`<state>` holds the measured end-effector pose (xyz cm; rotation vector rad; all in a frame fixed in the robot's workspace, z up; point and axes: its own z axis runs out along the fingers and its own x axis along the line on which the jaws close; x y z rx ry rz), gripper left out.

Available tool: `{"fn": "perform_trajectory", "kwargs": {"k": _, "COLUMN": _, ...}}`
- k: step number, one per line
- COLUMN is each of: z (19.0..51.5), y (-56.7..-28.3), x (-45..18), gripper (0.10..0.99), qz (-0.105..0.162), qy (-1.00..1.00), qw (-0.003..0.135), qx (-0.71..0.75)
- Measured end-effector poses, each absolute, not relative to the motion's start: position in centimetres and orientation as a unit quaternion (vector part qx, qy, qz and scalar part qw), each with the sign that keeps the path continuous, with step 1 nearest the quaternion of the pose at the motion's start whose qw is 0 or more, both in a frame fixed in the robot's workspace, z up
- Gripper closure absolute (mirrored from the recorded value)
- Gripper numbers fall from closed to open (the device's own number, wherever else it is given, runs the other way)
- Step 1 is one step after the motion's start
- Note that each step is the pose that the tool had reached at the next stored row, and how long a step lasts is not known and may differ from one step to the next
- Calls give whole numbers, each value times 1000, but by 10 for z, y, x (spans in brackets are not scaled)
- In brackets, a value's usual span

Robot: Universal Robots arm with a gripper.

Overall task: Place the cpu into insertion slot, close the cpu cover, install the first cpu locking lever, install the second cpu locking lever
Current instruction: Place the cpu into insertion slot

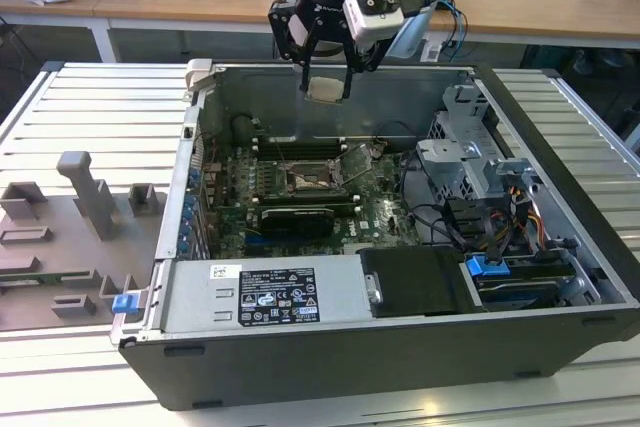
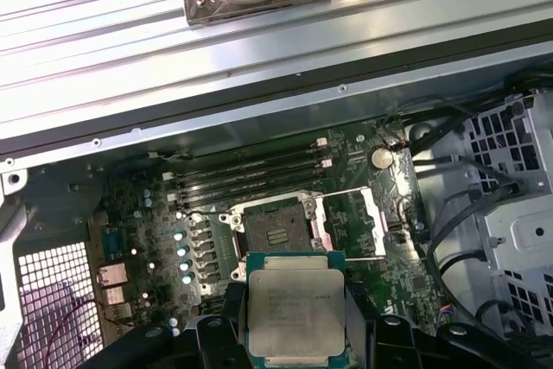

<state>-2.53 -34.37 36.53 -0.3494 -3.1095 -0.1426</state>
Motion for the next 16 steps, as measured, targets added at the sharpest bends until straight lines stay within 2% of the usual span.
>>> {"fn": "perform_trajectory", "kwargs": {"k": 16, "z": 365, "y": -344, "x": -25, "gripper": 545, "qz": -46, "qy": -991, "qw": 4, "qx": -129}}
